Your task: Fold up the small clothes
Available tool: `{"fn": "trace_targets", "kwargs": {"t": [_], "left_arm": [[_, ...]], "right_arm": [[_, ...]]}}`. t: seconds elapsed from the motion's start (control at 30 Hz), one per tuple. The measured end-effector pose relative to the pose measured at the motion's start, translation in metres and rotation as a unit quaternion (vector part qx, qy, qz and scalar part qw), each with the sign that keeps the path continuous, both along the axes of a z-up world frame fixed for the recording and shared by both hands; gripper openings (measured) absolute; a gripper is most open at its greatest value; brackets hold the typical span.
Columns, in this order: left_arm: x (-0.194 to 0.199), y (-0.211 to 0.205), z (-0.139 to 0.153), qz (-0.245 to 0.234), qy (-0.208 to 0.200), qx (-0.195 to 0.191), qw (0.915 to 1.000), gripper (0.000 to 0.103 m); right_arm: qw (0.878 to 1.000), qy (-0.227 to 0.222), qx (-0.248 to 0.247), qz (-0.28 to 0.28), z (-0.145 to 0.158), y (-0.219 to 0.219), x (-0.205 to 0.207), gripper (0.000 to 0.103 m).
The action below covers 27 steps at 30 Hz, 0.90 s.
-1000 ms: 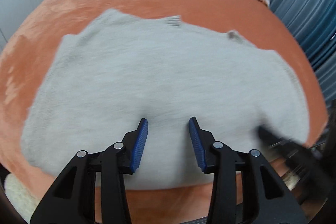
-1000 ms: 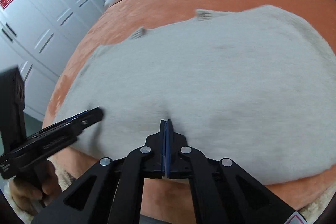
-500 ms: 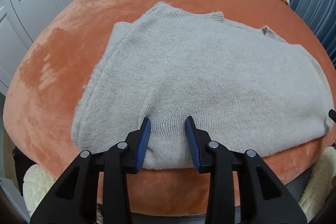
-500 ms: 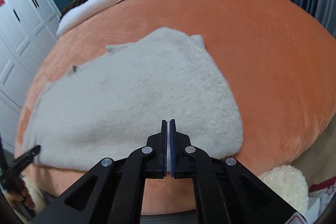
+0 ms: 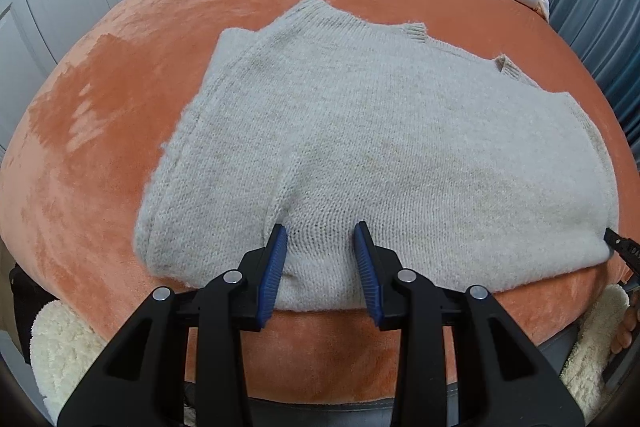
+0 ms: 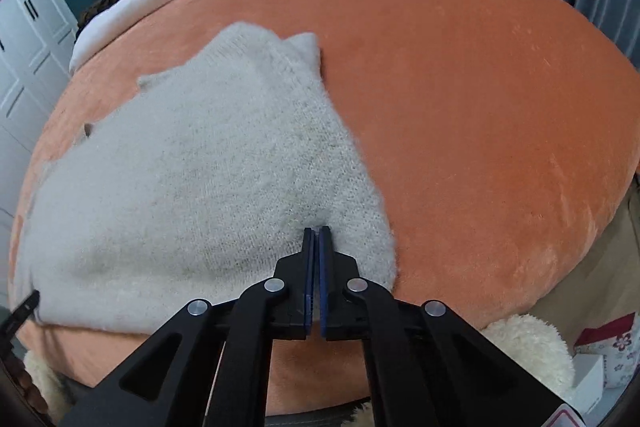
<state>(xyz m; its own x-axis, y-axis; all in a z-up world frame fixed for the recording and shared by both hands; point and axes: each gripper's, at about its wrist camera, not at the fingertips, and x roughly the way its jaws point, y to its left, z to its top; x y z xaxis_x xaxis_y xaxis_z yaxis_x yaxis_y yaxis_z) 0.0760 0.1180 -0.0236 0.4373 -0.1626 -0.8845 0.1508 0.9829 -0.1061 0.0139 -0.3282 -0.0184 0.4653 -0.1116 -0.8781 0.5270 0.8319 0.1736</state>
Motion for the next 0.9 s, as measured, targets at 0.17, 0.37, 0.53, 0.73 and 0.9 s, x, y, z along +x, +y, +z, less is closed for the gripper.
{"fn": "trace_targets", "kwargs": {"t": [0.17,0.37,0.53,0.73,0.9], "left_arm": [[-0.010,0.008,0.003,0.002,-0.005,-0.031,0.9995,0.034],[-0.032,0.045,0.014,0.047,-0.023,-0.126,0.9906,0.047],[-0.034,0.085,0.010,0.115,-0.025,-0.183,0.9761,0.058],[-0.025,0.104,-0.012,0.155,0.007,-0.237,0.9590,0.058],[-0.022,0.115,-0.021,0.163,0.018,-0.277,0.9468,0.059]], "right_arm": [[1.000,-0.016,-0.003,-0.001,0.021,0.008,0.002,0.002],[0.999,0.021,-0.034,0.012,0.013,0.023,0.015,0.013],[0.993,-0.059,0.023,0.098,0.064,0.090,0.043,0.014],[0.980,-0.043,0.047,0.190,0.057,0.173,0.095,0.014],[0.979,0.038,0.028,0.199,-0.001,0.203,0.123,0.013]]}}
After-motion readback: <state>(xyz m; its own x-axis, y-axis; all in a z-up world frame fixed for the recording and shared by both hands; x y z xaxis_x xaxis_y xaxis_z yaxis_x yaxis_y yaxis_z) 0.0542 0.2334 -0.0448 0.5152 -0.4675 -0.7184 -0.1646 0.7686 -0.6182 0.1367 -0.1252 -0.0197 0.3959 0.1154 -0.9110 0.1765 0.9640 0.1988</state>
